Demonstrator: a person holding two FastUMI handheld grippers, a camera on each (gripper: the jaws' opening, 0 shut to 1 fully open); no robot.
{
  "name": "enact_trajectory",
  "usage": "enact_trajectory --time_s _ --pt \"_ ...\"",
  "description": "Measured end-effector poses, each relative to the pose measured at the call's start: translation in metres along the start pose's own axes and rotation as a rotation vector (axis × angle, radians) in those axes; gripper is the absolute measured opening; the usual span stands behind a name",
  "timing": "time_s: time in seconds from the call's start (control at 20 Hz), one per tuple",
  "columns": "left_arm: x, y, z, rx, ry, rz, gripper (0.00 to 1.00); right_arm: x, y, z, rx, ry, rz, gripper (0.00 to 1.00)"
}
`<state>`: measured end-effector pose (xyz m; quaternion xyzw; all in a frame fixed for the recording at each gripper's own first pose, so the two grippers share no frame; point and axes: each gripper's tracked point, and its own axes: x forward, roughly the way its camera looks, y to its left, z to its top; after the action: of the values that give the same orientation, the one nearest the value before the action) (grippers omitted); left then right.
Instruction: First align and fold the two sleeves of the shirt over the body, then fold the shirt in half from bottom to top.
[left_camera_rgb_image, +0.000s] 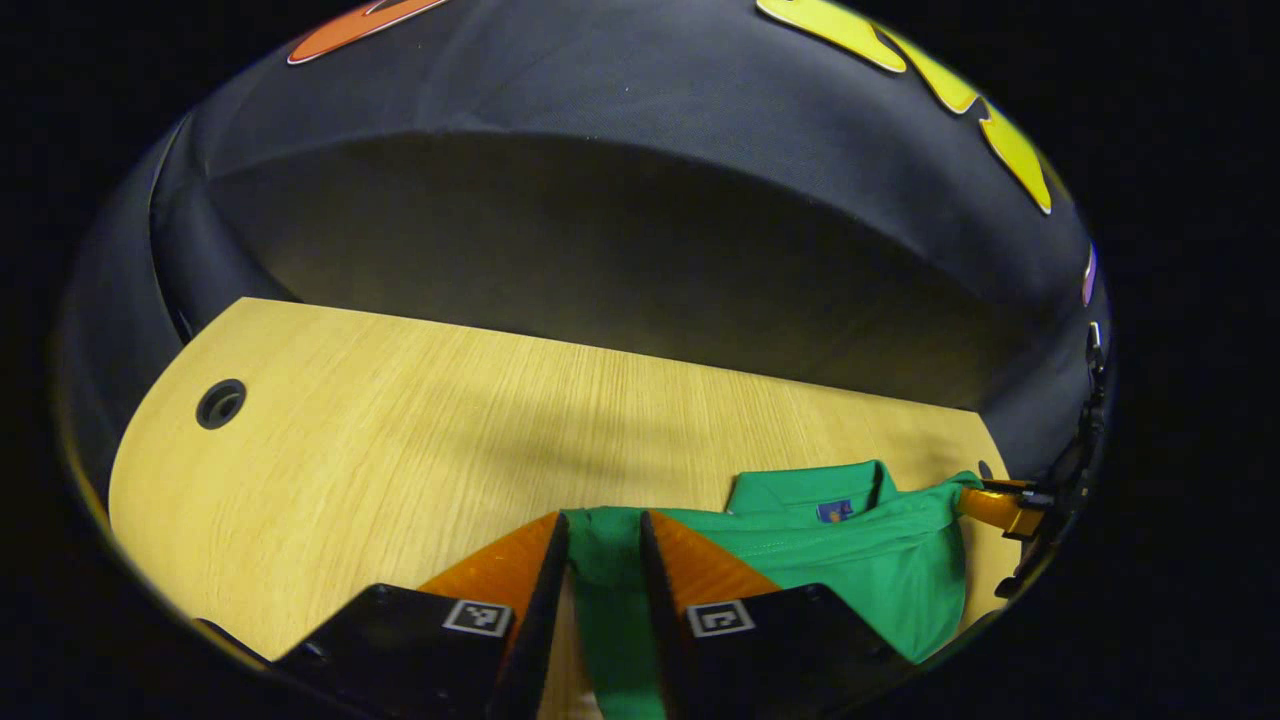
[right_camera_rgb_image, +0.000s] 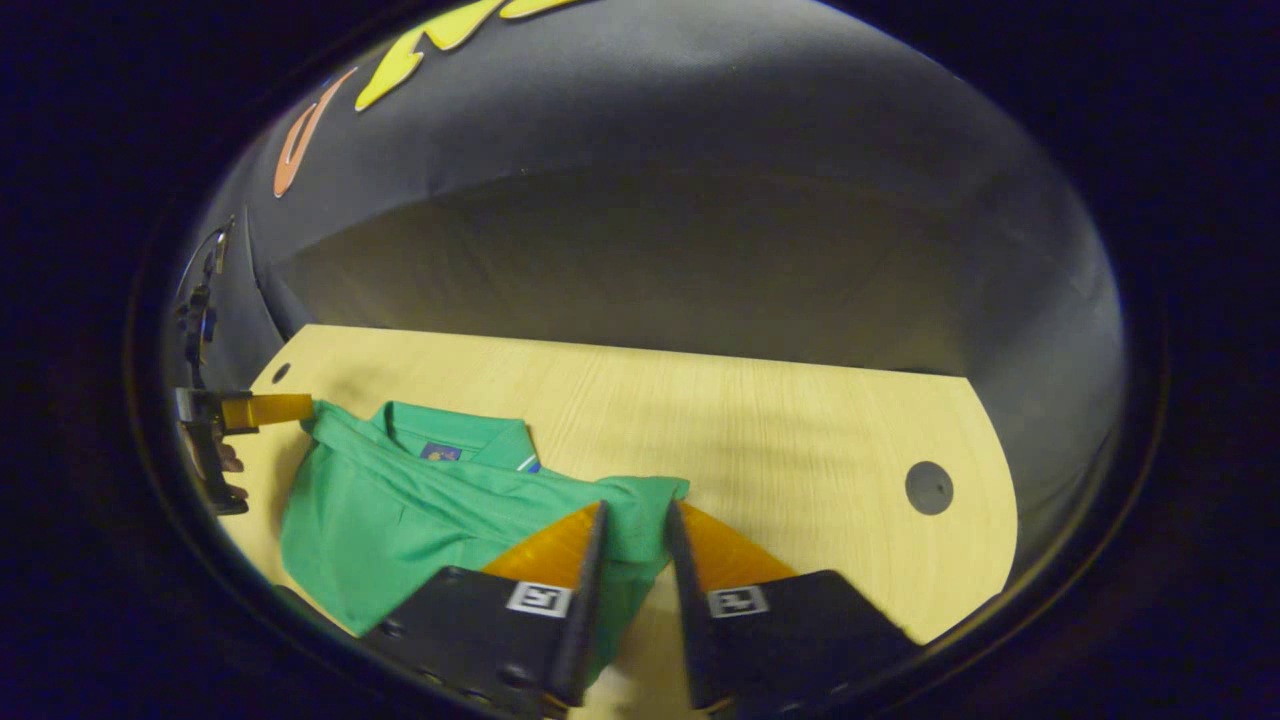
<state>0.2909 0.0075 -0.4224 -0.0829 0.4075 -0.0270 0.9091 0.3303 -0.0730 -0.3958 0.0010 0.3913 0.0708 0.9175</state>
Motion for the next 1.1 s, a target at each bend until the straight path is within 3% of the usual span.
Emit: enact_trajectory --time_s 0.1,0.15,0.4,0.65,0.85,1.1 --pt "-0.014 0.012 0.006 0.003 -0.028 0.067 0.74 -0.013 0.0 0.007 0.018 -0.032 -0.013 0.8" --pt "-0.024 0.009 0.009 -0.007 -0.034 0.064 1.0 -0.023 -0.001 0.014 0.018 -0.057 -0.027 0.99" --pt "-0.089 -0.016 0.052 0.0 -0.175 0.038 1.0 -0.1 0.017 0.06 -0.005 -0.218 -0.051 0.97" --pt "-0.214 -0.051 0.106 0.105 -0.375 0.022 1.0 -0.231 0.052 0.101 -0.026 -0.419 -0.045 0.96" --pt "-0.308 -0.078 0.117 0.104 -0.495 0.009 1.0 -0.329 0.077 0.093 0.007 -0.517 -0.035 0.99" --pt "-0.413 -0.101 0.102 0.179 -0.65 0.033 1.0 -0.419 0.086 0.064 0.04 -0.604 -0.094 0.97"
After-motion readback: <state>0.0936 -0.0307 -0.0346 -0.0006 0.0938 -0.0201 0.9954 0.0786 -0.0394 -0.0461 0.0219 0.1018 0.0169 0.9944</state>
